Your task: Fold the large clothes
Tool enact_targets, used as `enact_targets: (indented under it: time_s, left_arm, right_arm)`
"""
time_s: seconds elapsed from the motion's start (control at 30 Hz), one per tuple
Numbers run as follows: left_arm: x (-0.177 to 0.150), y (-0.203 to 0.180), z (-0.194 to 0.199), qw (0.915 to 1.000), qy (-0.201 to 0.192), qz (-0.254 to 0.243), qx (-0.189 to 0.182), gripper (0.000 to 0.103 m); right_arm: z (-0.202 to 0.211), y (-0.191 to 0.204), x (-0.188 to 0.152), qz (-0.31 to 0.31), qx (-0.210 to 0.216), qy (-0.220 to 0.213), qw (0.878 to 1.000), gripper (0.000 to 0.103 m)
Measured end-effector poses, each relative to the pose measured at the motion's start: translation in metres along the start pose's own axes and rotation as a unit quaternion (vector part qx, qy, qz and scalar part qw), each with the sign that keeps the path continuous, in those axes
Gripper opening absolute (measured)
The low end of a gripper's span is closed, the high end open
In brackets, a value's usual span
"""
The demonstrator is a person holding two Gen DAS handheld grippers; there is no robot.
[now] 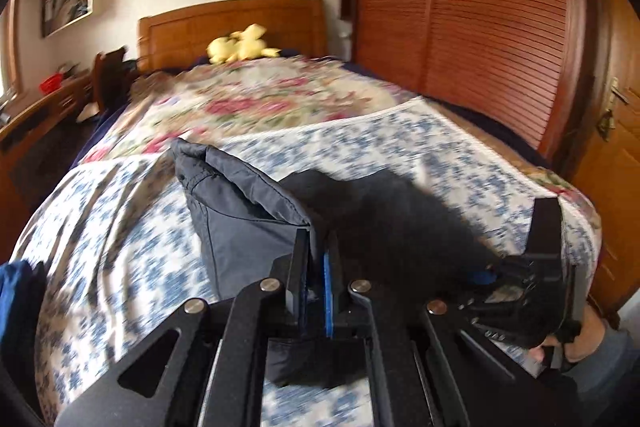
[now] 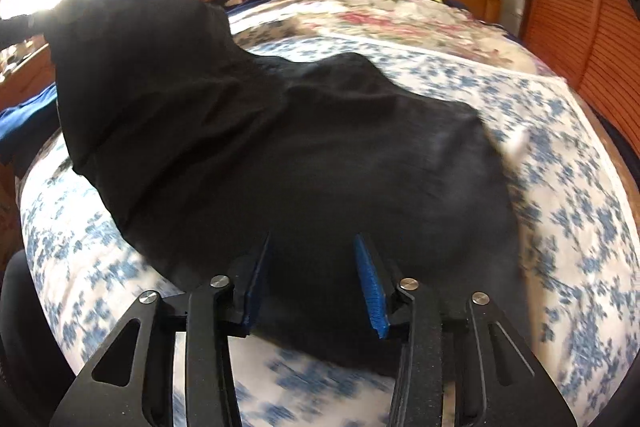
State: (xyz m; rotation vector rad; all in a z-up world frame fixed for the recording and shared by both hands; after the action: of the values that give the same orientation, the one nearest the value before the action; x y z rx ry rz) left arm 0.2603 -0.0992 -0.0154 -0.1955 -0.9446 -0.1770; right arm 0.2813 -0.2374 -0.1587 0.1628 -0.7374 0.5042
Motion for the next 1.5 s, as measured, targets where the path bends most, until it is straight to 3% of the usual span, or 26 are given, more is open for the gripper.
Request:
enact_targets:
  time_s: [0.1,0.33,0.57,0.87,1.1,1.2,1.5]
  left_arm:
    - [0.011,-0.04,-0.01,0.9995,0.002,-0.017,-0.025,0.002]
    - [0.007,-0.114,-0.04,0.9959,0.037,-0.047,-0.067,0.002]
    - [-0.019,-0.136,-0.075,0.9935,0.07,-0.045,-0.077,0.002]
    - [-0.016,-0.12,-0.056,0.9962,0.047,-0.037,-0.063,0.008]
    - [-0.017,-0.09,-0.01,0.9966,0.021,-0.028,-0.074,0.011]
    - [-0.021,-0.074,0.007,0.9975,0.01,-0.033,-0.061,0.017]
    - [-0.048,-0.018,0.028,0.9995,0.0,-0.018,-0.026,0.022]
  right_arm:
    - [0.01,-0.022,-0.014,-0.014,-0.009,0.001,1.0,0.028]
    - [0.024,-0.06,-0.051,-0.036,-0.013,0.012,0.999,0.023]
    - [0.041,-0.079,-0.079,-0.054,0.003,0.009,0.999,0.017]
    - [0.05,-0.08,-0.072,-0.068,0.004,-0.005,0.998,0.017]
    - [0.067,-0.075,-0.035,-0.081,0.005,-0.057,0.995,0.017]
    - [0.075,-0.066,-0.017,-0.083,0.009,-0.081,0.993,0.017]
    - [0.087,-0.037,0.027,-0.085,0.021,-0.141,0.986,0.019]
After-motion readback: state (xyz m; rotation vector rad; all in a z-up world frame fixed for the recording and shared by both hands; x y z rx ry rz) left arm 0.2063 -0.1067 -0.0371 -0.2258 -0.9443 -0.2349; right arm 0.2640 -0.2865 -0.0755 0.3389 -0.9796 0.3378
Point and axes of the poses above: each gripper's, at about its wrist camera, not at the fingertips, and z roughly against the way its jaws point, y to its left, x to its top, the point moved 4 cm from there along -z, roughly the way its jaws point, and after that the axes turned 3 degrees about z, right-handed, at the moved point
